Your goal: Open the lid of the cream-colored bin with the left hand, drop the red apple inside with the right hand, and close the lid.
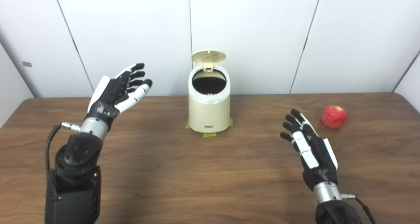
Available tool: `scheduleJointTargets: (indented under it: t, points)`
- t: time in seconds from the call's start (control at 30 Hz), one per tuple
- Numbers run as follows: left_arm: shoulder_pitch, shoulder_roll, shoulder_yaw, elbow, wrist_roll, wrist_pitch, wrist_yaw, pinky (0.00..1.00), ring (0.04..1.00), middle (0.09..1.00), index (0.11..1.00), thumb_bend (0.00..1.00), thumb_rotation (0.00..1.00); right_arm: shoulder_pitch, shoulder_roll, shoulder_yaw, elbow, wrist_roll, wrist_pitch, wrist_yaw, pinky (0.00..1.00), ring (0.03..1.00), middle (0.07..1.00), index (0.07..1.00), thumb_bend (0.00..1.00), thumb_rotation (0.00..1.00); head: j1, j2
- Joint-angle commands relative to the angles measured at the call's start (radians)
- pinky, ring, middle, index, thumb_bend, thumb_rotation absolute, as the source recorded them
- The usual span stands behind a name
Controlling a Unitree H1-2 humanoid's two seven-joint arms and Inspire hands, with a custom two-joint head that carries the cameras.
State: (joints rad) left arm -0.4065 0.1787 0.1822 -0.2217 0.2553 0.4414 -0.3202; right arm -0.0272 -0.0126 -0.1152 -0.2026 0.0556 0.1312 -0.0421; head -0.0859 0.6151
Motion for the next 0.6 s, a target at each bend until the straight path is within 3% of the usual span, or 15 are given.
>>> scheduleJointTargets:
  t: [0.0,0.07,0.17,0.3,0.5,0.57]
  points:
    - [-0.002,-0.003,0.029,0.008,-0.068,-0.044,0.045,0.91,0.929,0.962,0.985,0.4,0.85,-0.049,-0.025,-0.016,0.008,-0.028,-0.098,-0.02,0.76,0.839,0.85,0.859,0.65,0.34,-0.006,0.003]
    - [0.026,-0.002,0.028,0.03,-0.099,-0.052,0.057,0.93,0.948,0.979,0.993,0.45,0.91,-0.064,-0.037,-0.029,0.022,-0.061,-0.133,-0.046,0.71,0.816,0.84,0.847,0.7,0.31,-0.01,0.002]
    - [0.059,0.004,0.02,0.07,-0.146,-0.073,0.064,0.96,0.968,0.994,0.999,0.51,0.93,-0.081,-0.032,-0.037,-0.014,-0.127,-0.122,-0.102,0.66,0.773,0.802,0.808,0.69,0.22,-0.043,-0.001]
    - [0.093,0.008,0.004,0.107,-0.184,-0.112,0.074,0.97,0.971,1.0,1.0,0.51,0.95,-0.088,-0.043,-0.051,-0.052,-0.163,-0.099,-0.134,0.71,0.764,0.787,0.785,0.7,0.14,-0.087,-0.001]
    - [0.126,0.021,-0.031,0.156,-0.199,-0.199,0.095,0.94,0.972,0.995,1.0,0.53,0.94,-0.095,-0.128,-0.063,-0.095,-0.251,-0.002,-0.116,0.73,0.779,0.8,0.8,0.8,0.15,-0.146,0.0]
    - [0.134,0.026,-0.036,0.162,-0.203,-0.199,0.102,0.95,0.978,0.999,1.0,0.52,0.96,-0.106,-0.159,-0.068,-0.108,-0.26,0.034,-0.103,0.72,0.776,0.806,0.807,0.83,0.1,-0.166,-0.001]
